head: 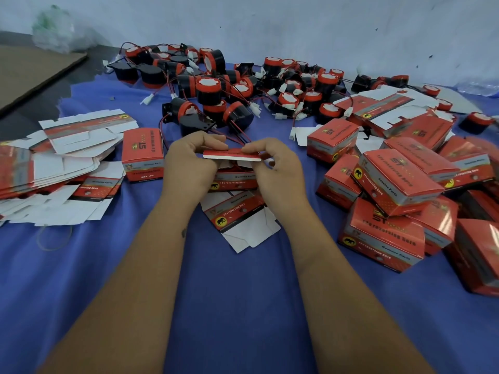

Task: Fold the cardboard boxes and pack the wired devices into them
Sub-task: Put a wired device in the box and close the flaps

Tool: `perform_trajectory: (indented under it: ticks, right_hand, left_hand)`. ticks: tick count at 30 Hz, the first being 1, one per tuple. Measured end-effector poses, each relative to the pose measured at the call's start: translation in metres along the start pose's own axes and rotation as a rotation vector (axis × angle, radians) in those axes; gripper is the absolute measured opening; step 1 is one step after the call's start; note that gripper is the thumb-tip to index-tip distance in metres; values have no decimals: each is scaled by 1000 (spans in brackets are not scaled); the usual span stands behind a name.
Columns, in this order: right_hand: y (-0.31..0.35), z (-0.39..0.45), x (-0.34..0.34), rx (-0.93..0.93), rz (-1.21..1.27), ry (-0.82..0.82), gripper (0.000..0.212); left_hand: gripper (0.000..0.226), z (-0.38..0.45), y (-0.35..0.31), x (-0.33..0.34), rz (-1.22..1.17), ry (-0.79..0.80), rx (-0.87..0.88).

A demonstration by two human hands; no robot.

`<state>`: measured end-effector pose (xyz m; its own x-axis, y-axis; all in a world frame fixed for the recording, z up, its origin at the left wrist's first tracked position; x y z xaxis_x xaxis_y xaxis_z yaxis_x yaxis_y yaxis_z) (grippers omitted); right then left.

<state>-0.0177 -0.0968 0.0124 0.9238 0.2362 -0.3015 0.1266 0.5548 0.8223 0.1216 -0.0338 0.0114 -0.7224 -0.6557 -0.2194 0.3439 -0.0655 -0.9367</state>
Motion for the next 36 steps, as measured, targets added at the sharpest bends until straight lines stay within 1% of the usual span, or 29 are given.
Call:
perform_trajectory:
  ticks: [2,3,5,6,7,8,9,12,13,14,17,20,24,29,31,33,36]
  right_hand:
    - [-5,0,-2,47,48,0,50]
    - [-8,0,-3,71,75,-5,50]
    - [-11,0,-4,108,134,-17,48]
    - [-12,0,-4,120,159,-19,46]
    - [-12,0,-3,126,168,-20,44]
    - [-11,0,-3,130,168,-19,42]
    - [-11,1,-3,136,168,-19,40]
    - [-11,1,-6,139,162,14,29]
    - [-9,1,-6,108,130,36,24]
    - [-8,1,-6,66,79,60,21]
    - [-6,3,-4,-4,-17,122,24]
    - [-8,3,-2,37,12,178,34]
    - [-11,3,-3,51,-28,206,40]
    - [-13,4,-2,18,-152,174,42]
    - [-13,3,-1,7,-173,163,40]
    - [-14,2,-1,0,-186,151,37]
    - [-15,1,-2,38,-152,138,33]
  left_hand:
    - [28,2,4,-5,18,-76,-28]
    - [29,3,4,-8,-18,-109,-54]
    - [29,6,7,-12,-247,-146,-149]
    - [28,6,7,-12,-391,-129,-215]
    - [27,6,8,-10,-479,-95,-261]
    - [26,5,7,-8,-470,-45,-265]
    - [26,4,4,-5,-360,11,-230]
    - [27,-3,-4,6,103,141,-3]
    - [28,-5,-6,9,183,162,54]
    - [30,-5,-7,12,206,169,80]
    - [31,-5,-9,14,140,191,34]
    - [39,-3,-5,14,118,259,-13]
    - [45,-1,-2,10,170,299,62]
    - [54,-1,0,11,275,346,159]
    - [51,0,1,9,262,365,152]
    - [47,1,1,7,219,343,136]
    - [35,0,0,4,41,274,81]
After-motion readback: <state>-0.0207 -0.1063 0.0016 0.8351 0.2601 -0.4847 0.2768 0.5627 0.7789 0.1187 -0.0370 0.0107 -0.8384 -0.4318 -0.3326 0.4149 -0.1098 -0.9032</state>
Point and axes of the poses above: each hand's wrist, its own z-axis towards the middle knuckle, its own x-axis out of the palm, y = z × x, the point moved 4 cm from there along z, towards the middle knuckle, and after that the axes turned 3 degrees about -x, right-handed, at the moved point
